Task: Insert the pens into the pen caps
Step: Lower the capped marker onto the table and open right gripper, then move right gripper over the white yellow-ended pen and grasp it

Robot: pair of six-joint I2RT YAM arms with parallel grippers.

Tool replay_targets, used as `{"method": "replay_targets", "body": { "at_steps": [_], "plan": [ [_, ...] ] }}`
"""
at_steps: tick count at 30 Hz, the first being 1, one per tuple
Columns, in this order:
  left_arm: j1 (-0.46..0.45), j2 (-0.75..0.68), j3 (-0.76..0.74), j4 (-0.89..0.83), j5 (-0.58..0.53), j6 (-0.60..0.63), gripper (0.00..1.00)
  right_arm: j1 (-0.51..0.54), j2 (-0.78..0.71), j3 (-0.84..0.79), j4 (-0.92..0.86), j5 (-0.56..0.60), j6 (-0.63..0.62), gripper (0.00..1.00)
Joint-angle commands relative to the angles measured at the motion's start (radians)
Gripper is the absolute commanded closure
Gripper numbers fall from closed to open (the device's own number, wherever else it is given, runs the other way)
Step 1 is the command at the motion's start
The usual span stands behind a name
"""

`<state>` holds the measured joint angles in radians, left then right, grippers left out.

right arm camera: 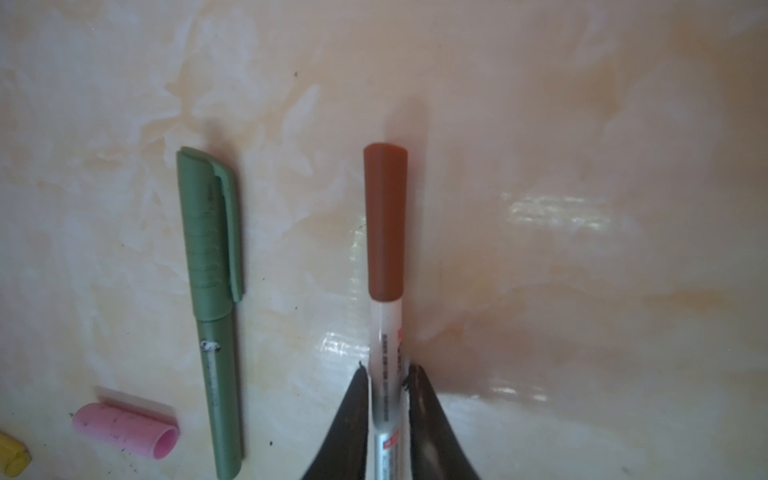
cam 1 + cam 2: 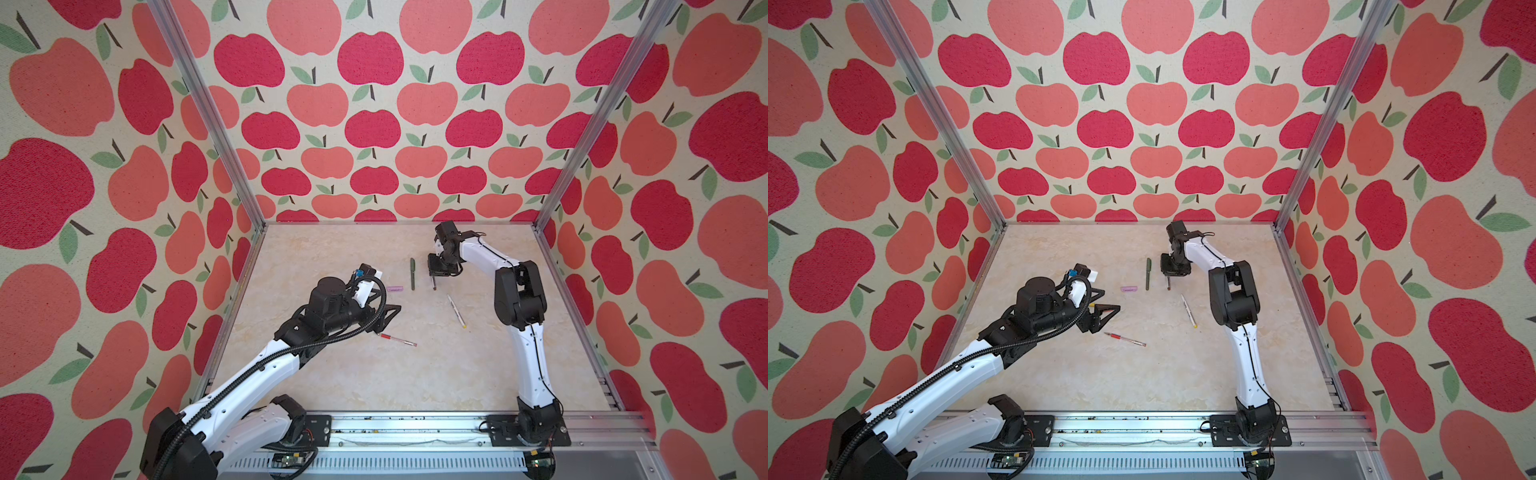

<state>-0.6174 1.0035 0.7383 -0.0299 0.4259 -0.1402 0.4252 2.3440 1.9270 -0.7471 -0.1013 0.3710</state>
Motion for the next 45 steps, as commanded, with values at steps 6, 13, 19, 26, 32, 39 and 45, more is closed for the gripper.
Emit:
{"method": "replay_targets", "body": {
  "at_steps": [6, 13, 19, 26, 32, 39, 45],
  "plan": [
    [0.006, -0.015, 0.006, 0.007, 0.006, -0.006, 0.17, 0.003, -0.048, -0.068, 0.046, -0.003, 0.029, 0.74],
    [0.009, -0.044, -0.002, 0.033, -0.004, -0.023, 0.15, 0.004, -0.163, -0.120, 0.067, -0.009, 0.031, 0.71],
    [0.014, -0.101, -0.008, 0.030, -0.012, -0.048, 0.01, 0.017, -0.298, -0.175, 0.069, 0.006, 0.006, 0.70],
    [0.035, -0.191, -0.027, 0.008, 0.015, -0.057, 0.01, 0.035, -0.536, -0.404, 0.050, 0.040, -0.045, 0.64],
    [0.107, -0.228, -0.070, 0.034, 0.074, -0.164, 0.01, 0.046, -0.701, -0.626, 0.010, 0.099, -0.060, 0.59],
    [0.214, -0.128, -0.125, 0.156, 0.224, -0.439, 0.01, 0.052, -0.731, -0.730, 0.010, 0.157, -0.074, 0.56],
    [0.260, -0.014, -0.137, 0.196, 0.323, -0.580, 0.01, 0.051, -0.619, -0.734, 0.057, 0.177, -0.086, 0.57]
  ]
}}
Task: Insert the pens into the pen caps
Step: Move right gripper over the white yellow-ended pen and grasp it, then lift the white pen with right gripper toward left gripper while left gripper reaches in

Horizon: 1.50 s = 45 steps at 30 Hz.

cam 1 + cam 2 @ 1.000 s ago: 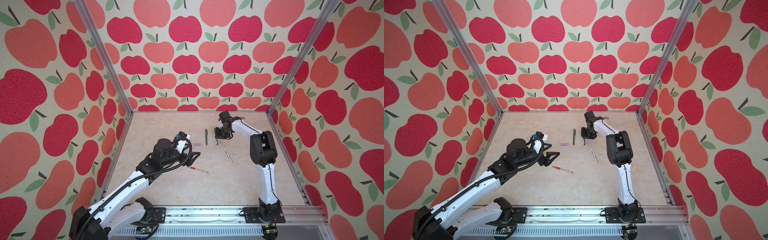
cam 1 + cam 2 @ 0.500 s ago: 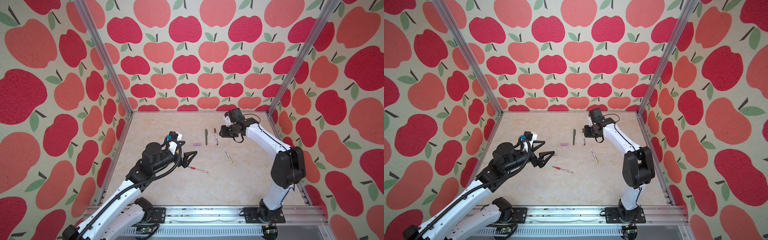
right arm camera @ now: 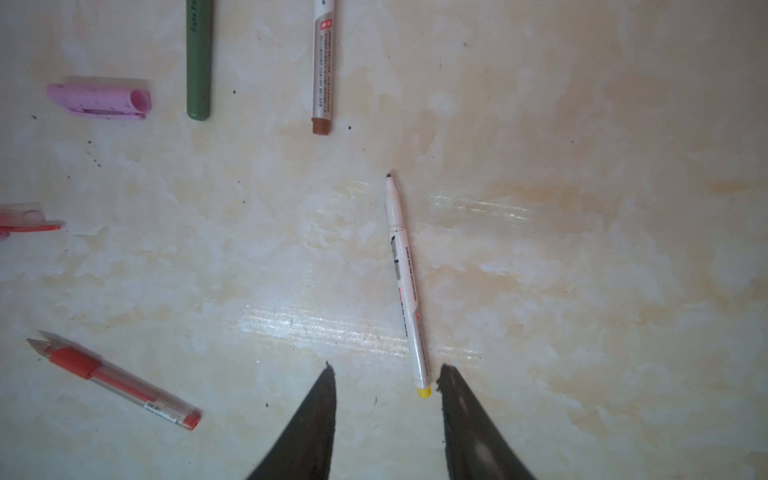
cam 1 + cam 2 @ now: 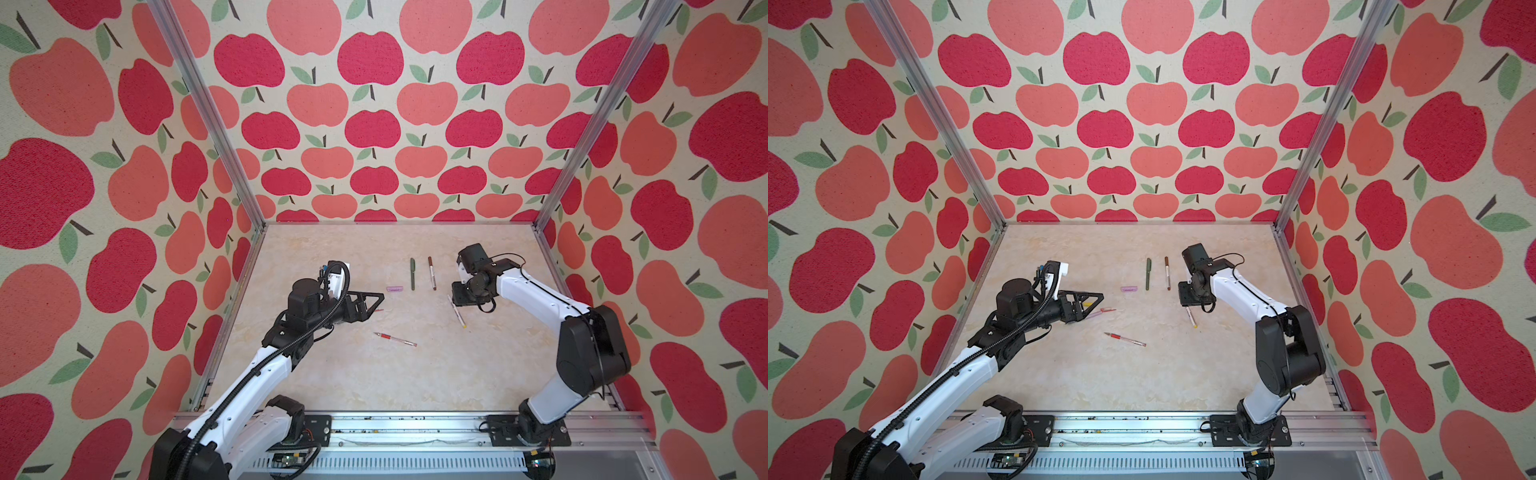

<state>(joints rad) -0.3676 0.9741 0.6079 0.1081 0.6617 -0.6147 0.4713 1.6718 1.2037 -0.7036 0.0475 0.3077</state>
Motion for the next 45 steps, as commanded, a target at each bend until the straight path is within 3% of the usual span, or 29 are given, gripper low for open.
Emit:
{"method": "replay_targets", "body": {
  "at_steps": [1, 23, 34, 39, 45],
  "plan": [
    [0.010, 0.019, -0.005, 0.052, 0.084, -0.106, 0.01, 0.004, 0.074, -0.007, 0.024, 0.027, -0.024, 0.58],
    [0.021, 0.006, 0.004, -0.004, 0.042, -0.068, 0.01, -0.002, 0.256, 0.002, 0.080, 0.039, -0.012, 0.81],
    [0.025, 0.001, 0.026, -0.028, 0.074, -0.045, 0.01, -0.006, 0.176, -0.024, 0.090, 0.032, 0.034, 0.93],
    [0.025, -0.026, 0.050, -0.080, 0.137, 0.037, 0.00, -0.008, 0.005, -0.033, 0.120, -0.091, 0.081, 0.93],
    [0.019, -0.049, 0.056, -0.047, 0.248, 0.059, 0.04, 0.021, -0.221, -0.112, 0.358, -0.406, 0.215, 0.91]
  ]
}}
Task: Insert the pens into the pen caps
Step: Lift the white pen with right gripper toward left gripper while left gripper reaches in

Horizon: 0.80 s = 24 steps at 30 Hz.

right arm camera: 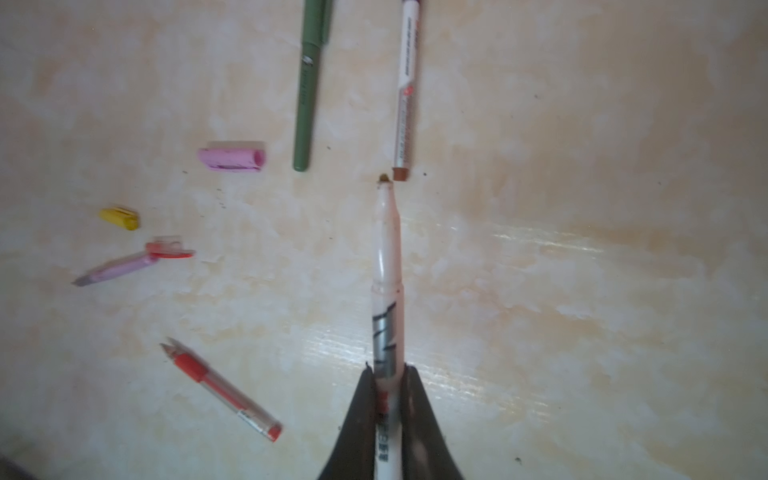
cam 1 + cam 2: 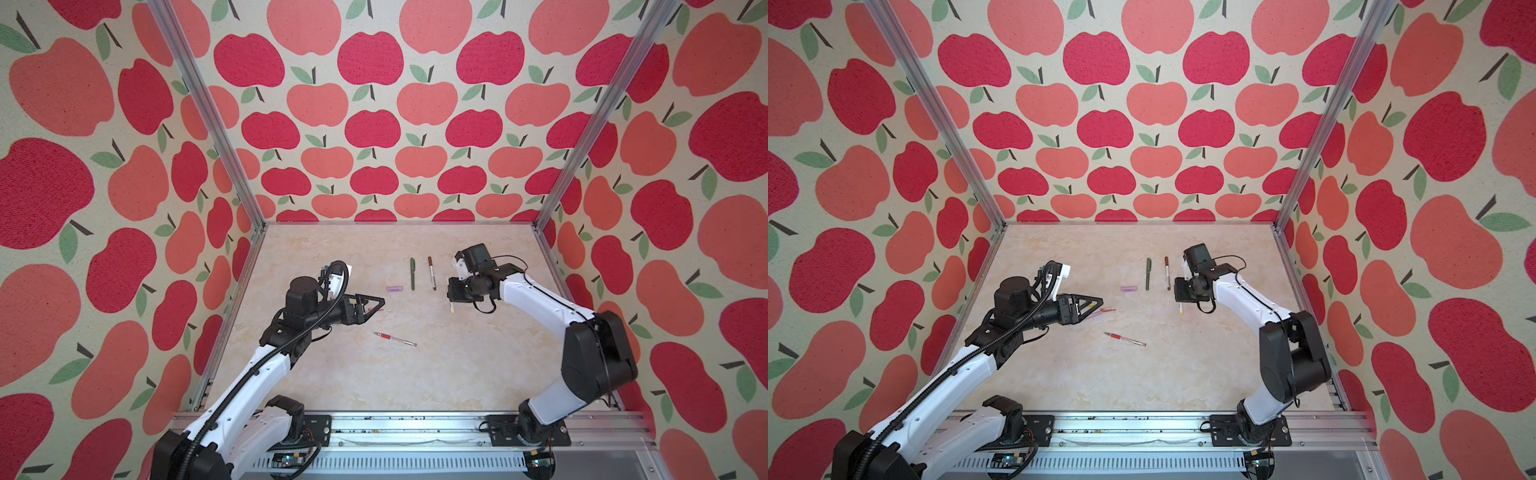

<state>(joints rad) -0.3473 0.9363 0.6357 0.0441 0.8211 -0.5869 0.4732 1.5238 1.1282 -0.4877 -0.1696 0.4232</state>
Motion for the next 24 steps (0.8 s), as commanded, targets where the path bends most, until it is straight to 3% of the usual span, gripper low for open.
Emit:
{"method": "replay_targets", "body": {
  "at_steps": [1, 9, 24],
  "plan": [
    [-0.004, -0.009, 0.022, 0.047, 0.104, 0.014, 0.05, 0.030, -0.096, -0.054, 0.198, -0.233, 0.132, 0.91],
    [-0.058, 0.053, -0.004, 0.261, 0.172, -0.123, 0.09, 0.177, -0.160, -0.067, 0.448, -0.279, 0.259, 0.91],
    [-0.097, 0.133, 0.025, 0.323, 0.148, -0.167, 0.20, 0.297, -0.113, -0.025, 0.600, -0.356, 0.308, 0.91]
  ]
}}
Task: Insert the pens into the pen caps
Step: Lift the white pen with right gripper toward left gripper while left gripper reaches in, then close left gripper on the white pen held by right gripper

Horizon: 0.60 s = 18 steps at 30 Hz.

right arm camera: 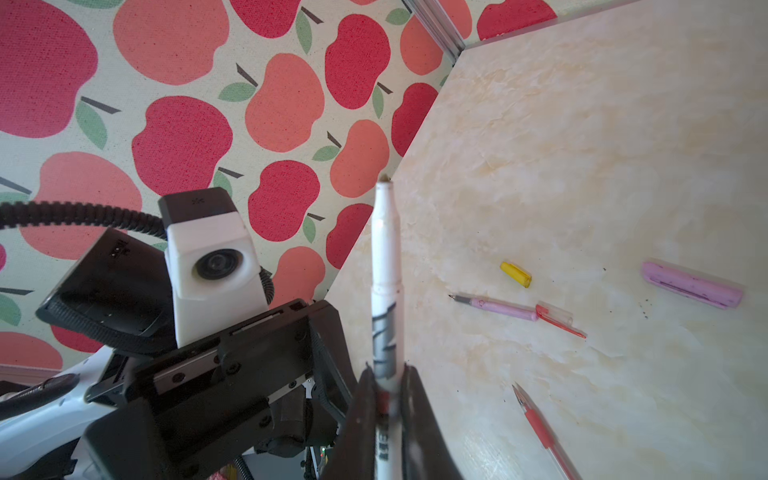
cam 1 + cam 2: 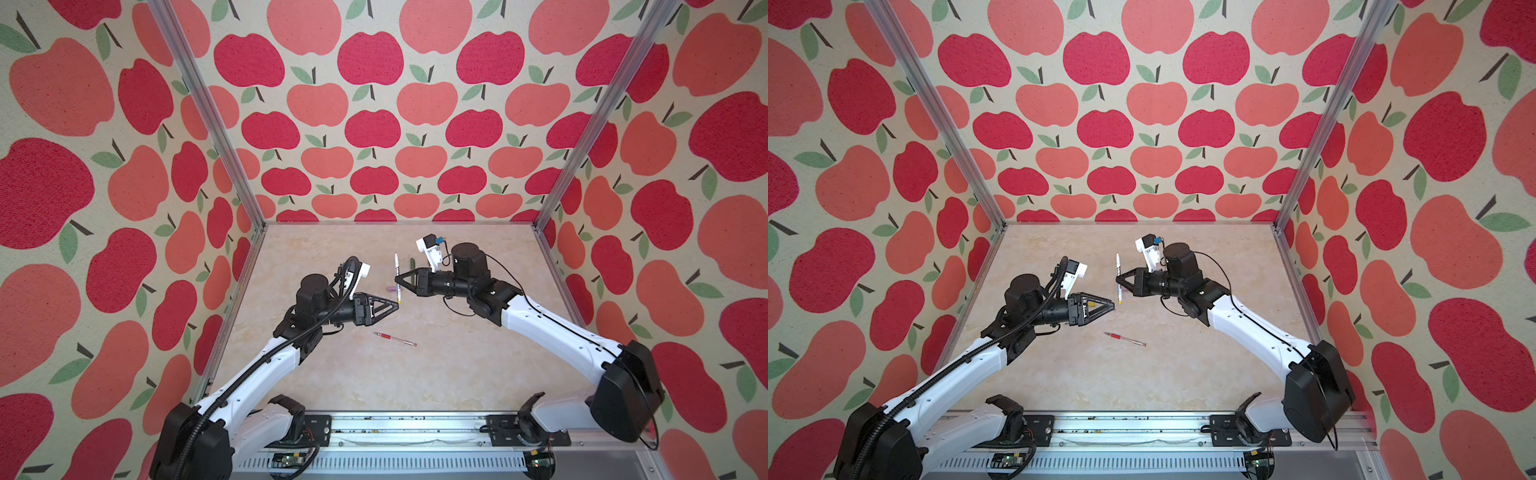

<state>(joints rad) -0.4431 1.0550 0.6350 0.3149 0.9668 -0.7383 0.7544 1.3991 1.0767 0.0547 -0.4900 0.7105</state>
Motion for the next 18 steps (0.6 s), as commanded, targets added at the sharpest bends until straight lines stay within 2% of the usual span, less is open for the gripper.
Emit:
{"method": "replay_targets", "body": {
  "at_steps": [1, 13, 18],
  "plan": [
    [-0.002, 0.022, 0.027, 0.060, 0.004, -0.023, 0.21, 0.021, 0.013, 0.024, 0.067, -0.039, 0.020, 0.91],
    [0.000, 0.058, 0.027, 0.110, 0.007, -0.067, 0.42, 0.039, 0.033, -0.009, 0.156, -0.078, 0.027, 0.91],
    [0.002, 0.054, 0.022, 0.117, -0.005, -0.070, 0.47, 0.041, 0.032, -0.011, 0.155, -0.082, 0.025, 0.91]
  ]
}}
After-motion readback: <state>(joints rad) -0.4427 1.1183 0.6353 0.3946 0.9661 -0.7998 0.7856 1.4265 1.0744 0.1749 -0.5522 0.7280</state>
